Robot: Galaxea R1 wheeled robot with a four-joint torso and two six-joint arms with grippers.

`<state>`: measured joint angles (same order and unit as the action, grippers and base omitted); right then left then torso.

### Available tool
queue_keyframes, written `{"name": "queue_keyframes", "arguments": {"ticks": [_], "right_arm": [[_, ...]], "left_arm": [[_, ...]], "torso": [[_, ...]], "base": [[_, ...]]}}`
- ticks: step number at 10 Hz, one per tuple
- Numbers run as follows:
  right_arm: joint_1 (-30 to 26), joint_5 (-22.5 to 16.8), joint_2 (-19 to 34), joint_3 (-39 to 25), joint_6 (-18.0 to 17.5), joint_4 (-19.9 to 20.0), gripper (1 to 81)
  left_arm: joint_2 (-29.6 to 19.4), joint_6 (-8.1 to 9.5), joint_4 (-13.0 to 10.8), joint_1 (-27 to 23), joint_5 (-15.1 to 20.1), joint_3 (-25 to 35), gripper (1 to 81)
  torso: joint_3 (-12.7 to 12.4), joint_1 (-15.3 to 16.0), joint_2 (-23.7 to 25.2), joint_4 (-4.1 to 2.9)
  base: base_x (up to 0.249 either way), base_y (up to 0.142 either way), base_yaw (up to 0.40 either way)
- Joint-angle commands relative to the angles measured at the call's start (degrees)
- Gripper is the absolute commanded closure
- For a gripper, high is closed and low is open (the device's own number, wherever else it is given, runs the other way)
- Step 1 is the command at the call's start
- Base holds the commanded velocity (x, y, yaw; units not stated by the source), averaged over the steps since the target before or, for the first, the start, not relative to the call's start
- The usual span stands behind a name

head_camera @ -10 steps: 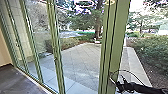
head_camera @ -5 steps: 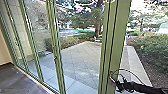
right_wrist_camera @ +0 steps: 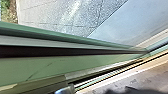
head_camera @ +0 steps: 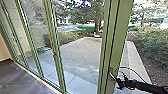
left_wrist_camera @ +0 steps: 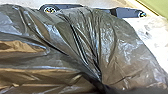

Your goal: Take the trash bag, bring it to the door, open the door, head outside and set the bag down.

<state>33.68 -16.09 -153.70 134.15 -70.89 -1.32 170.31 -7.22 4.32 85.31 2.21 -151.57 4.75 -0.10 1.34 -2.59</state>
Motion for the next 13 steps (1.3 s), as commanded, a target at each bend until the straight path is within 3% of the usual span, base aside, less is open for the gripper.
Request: {"name": "queue_keyframes", "arguments": {"ticks": [1, 9, 13], "right_arm": [[-0.75, -16.96, -6.21, -4.17, 2.25, -2.64, 1.0], [-2.96, -16.61, -5.33, -3.20, 2.16, -2.46, 1.0], [-3.13, -16.60, -5.50, -3.20, 2.16, -2.55, 1.0]], "left_arm": [[-0.23, 0.10, 0.52, -2.73, 3.77, 0.22, 81.1], [-0.32, 0.01, 0.52, -2.64, 3.85, 0.22, 81.1], [-0.32, 0.01, 0.52, -2.64, 3.77, 0.22, 81.1]], "torso": [[0.05, 0.10, 0.00, 0.00], [-0.04, 0.10, 0.00, 0.00], [-0.04, 0.10, 0.07, 0.00]], "base": [[0.000, 0.000, 0.000], [0.000, 0.000, 0.000], [0.082, 0.000, 0.000]]}}
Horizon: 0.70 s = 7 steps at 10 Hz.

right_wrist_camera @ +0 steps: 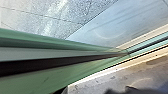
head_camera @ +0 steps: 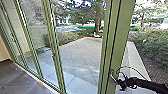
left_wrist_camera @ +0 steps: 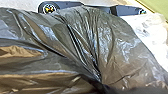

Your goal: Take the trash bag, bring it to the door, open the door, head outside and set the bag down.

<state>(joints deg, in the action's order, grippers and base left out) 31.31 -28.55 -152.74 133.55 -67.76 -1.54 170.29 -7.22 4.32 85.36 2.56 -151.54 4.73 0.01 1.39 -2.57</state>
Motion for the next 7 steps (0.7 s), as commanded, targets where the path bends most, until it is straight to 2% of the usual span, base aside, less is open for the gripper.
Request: {"name": "queue_keyframes", "arguments": {"ticks": [1, 7], "right_arm": [[-0.75, -3.79, -6.38, -2.51, -0.98, -2.33, 1.0], [-1.63, -2.56, -5.76, -1.55, -0.89, -2.24, 1.0]], "left_arm": [[-0.30, 0.01, 0.52, -2.69, 3.42, 0.19, 81.1], [-0.39, 0.09, 0.52, -2.69, 3.50, 0.19, 81.1]], "torso": [[0.00, 0.00, 0.00, 0.00], [-0.09, -0.01, 0.17, 0.09]], "base": [[0.098, 0.000, 0.000], [0.100, 0.000, 0.000]]}}
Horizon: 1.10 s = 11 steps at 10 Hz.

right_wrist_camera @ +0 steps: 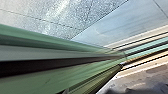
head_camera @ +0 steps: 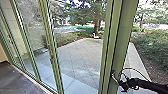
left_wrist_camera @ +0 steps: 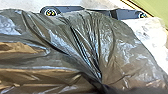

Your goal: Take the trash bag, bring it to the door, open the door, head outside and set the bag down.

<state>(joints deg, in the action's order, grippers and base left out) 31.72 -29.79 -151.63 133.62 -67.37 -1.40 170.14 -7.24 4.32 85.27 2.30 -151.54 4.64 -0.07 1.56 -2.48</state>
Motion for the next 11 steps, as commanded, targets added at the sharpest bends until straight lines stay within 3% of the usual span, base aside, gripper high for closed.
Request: {"name": "queue_keyframes", "arguments": {"ticks": [1, 11], "right_arm": [[-2.22, -1.32, -6.52, -1.62, -1.37, -2.38, 1.0], [-4.33, -1.41, -0.81, -1.53, -1.19, -2.38, 1.0]], "left_arm": [[-0.24, 0.12, 0.61, -2.61, 3.76, 0.19, 81.1], [-0.24, 0.12, 0.52, -2.43, 3.76, 0.19, 81.1]], "torso": [[0.00, 0.07, 0.00, 0.00], [0.09, 0.21, -0.06, 0.00]], "base": [[0.100, 0.000, 0.000], [0.099, 0.000, 0.000]]}}
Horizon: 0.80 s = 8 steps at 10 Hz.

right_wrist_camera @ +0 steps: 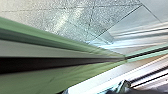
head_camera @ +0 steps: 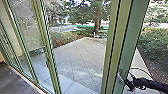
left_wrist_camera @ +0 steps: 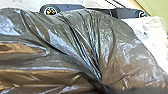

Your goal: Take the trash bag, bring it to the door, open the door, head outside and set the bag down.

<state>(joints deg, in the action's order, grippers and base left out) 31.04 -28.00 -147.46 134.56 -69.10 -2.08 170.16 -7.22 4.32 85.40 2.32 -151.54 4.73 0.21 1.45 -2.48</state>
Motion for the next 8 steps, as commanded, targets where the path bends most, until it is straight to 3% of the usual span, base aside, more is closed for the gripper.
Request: {"name": "queue_keyframes", "arguments": {"ticks": [1, 3, 8], "right_arm": [[-4.09, -3.20, -3.93, -2.47, 0.54, -1.78, 1.0], [-5.23, -3.29, -1.11, -2.73, 0.72, -2.40, 1.0], [-11.73, -3.63, 7.14, -2.38, 6.69, -4.66, 1.0]], "left_arm": [[-0.33, 0.10, 0.61, -2.55, 3.75, 0.19, 81.1], [-0.34, 0.10, 0.52, -2.55, 3.75, 0.19, 81.1], [-0.16, 0.10, 0.43, -2.29, 3.83, 0.19, 81.1]], "torso": [[0.00, 0.00, 0.02, 0.00], [0.09, 0.11, -0.09, 0.00], [0.24, 0.28, -0.28, -0.09]], "base": [[0.000, 0.000, 0.000], [0.000, 0.000, 0.000], [0.000, 0.000, 0.000]]}}
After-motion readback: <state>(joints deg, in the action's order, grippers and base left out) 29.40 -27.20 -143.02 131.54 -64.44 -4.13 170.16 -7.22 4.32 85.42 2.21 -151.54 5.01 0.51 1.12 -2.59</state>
